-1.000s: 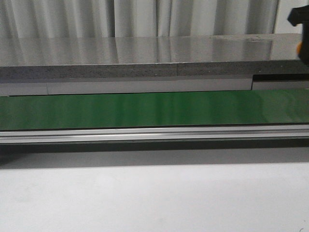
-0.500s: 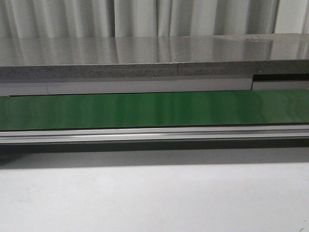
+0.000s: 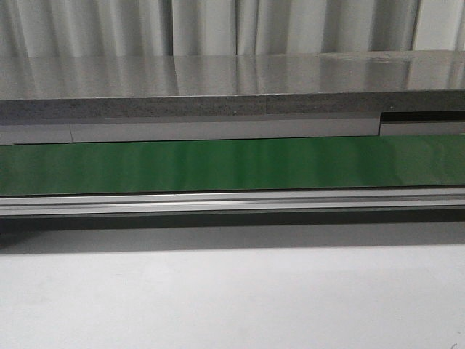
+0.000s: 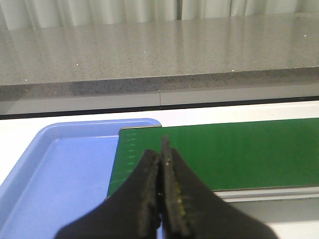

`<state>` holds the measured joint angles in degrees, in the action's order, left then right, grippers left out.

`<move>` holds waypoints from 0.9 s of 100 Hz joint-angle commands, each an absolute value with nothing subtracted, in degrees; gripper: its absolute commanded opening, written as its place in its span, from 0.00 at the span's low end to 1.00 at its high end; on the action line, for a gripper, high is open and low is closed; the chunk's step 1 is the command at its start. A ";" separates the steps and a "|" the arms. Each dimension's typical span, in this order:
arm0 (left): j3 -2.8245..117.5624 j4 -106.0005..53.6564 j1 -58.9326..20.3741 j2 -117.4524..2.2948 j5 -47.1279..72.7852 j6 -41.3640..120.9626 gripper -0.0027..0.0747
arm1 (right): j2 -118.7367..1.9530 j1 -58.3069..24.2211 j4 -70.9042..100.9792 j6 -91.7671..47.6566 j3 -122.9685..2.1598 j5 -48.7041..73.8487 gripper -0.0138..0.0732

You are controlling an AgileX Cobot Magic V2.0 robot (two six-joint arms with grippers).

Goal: Move button from left to right
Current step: 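Lift the button off the belt and place it in the green tray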

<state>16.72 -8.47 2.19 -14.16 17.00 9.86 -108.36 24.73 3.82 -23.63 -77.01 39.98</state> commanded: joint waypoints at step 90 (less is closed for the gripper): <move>18.30 -8.86 1.84 -14.74 12.69 9.86 0.01 | -105.55 25.16 3.70 -24.31 -78.79 36.87 0.65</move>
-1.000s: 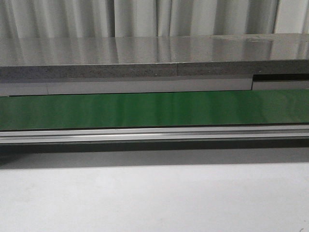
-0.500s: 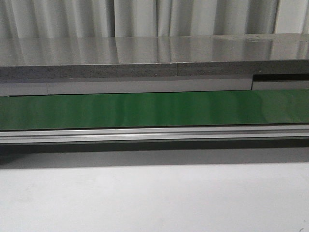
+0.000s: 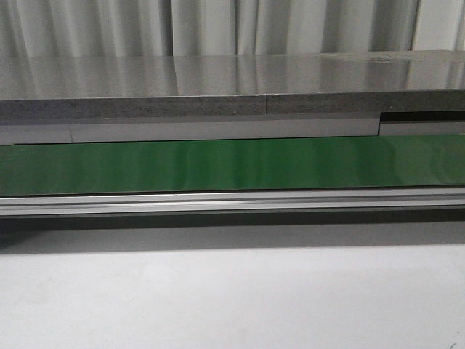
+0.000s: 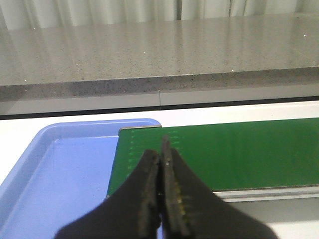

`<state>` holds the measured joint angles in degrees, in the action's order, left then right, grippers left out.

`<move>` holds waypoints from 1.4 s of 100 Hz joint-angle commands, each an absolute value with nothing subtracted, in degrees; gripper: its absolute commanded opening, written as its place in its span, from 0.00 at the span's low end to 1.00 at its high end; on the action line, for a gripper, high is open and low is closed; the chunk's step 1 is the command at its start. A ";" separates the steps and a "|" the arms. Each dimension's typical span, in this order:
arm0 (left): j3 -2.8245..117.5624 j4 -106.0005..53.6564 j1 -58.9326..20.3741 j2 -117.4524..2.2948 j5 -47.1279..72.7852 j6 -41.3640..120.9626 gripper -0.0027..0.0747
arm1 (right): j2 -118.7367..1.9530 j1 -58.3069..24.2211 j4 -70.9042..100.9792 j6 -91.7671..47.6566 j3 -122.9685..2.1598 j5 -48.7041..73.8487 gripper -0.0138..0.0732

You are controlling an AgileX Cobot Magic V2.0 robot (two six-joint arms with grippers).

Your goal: Move button from left to right

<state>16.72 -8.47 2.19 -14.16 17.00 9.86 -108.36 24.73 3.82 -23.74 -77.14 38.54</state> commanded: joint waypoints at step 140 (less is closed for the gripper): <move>18.30 -8.86 1.84 -14.74 12.69 9.86 0.01 | -56.09 2.14 22.36 -21.92 -49.19 6.14 0.65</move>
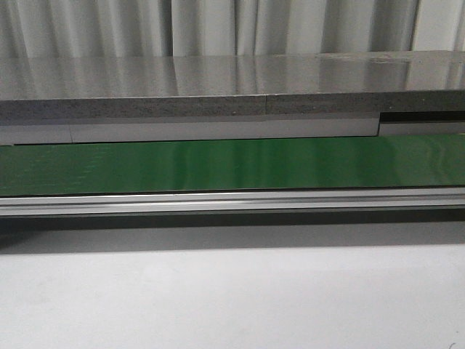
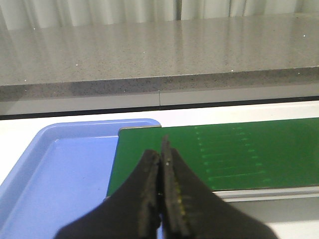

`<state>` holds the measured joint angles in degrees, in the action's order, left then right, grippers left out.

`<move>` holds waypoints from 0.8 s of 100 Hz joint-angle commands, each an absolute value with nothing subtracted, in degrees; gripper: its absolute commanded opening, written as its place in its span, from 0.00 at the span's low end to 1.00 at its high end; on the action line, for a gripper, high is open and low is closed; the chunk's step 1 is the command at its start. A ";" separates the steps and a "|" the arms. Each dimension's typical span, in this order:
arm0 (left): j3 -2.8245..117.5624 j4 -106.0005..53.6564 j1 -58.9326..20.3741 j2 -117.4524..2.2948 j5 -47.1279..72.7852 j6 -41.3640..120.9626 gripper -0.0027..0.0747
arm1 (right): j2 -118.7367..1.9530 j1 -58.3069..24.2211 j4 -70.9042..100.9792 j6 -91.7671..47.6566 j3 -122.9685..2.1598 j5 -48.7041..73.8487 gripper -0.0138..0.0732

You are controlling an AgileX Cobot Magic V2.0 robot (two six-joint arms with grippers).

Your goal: Move button from left to right

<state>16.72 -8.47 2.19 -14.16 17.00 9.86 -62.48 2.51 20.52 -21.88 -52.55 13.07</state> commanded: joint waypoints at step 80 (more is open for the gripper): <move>18.30 -8.86 1.84 -14.74 12.69 9.86 0.01 | -20.89 2.21 23.21 -21.92 -23.03 11.25 0.41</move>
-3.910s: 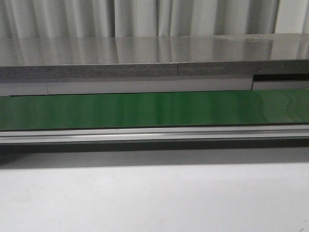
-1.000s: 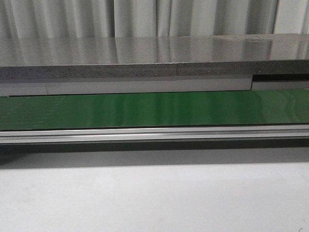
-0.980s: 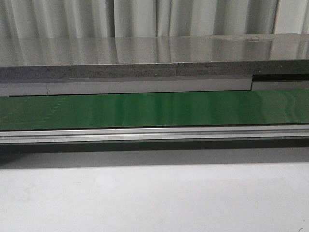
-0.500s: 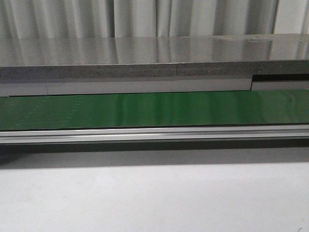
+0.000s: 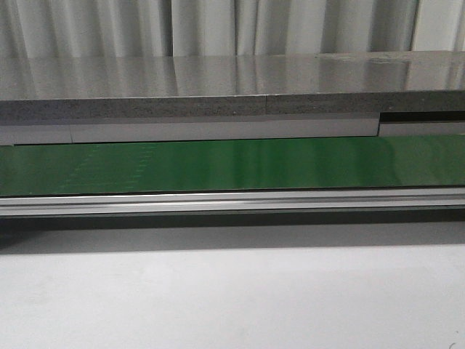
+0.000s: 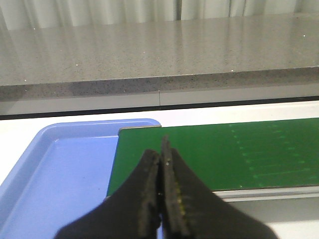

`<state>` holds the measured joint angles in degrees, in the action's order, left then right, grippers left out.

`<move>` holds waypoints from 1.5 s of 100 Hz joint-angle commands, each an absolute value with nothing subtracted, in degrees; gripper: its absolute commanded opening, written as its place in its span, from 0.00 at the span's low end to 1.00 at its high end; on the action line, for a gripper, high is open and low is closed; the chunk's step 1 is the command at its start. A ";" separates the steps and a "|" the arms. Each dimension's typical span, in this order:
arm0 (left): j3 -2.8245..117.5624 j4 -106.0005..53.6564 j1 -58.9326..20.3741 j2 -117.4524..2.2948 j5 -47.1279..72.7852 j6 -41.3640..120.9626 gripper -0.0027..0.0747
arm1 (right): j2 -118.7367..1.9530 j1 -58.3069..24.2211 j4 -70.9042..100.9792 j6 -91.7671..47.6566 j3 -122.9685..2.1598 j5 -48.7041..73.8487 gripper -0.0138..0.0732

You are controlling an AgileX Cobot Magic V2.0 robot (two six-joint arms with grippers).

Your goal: Move button from left to right

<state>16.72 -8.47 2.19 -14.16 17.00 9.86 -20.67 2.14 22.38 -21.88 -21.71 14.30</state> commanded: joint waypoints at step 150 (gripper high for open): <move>18.30 -8.86 1.84 -14.74 12.69 9.86 0.01 | -11.88 -4.30 13.49 -16.63 -14.60 7.54 0.08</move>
